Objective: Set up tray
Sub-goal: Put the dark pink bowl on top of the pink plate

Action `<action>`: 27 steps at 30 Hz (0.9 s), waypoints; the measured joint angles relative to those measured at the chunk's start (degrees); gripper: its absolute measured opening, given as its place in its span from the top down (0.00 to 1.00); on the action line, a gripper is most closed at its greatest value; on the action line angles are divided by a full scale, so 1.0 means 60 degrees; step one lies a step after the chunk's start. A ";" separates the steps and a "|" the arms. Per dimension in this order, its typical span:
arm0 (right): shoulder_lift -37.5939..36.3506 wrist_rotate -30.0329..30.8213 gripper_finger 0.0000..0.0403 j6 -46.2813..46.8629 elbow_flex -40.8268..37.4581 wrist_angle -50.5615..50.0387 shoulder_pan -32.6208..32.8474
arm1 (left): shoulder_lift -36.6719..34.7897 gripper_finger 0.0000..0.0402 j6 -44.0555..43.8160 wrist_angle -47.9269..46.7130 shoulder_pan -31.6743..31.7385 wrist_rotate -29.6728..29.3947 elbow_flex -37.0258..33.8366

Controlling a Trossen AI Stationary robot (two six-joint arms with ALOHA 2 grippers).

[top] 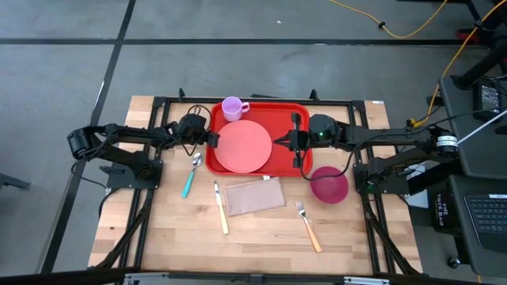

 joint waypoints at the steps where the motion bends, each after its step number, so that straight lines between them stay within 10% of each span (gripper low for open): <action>1: 0.0000 0.0003 0.98 0.0000 0.0000 -0.0007 0.0000 | -0.0033 0.71 0.0065 0.0008 0.0000 0.0205 0.0000; 27: 0.0004 0.0033 0.98 0.1271 0.0000 -0.0174 0.0000 | -0.3669 0.94 0.6583 0.0090 -0.0405 0.0575 0.0000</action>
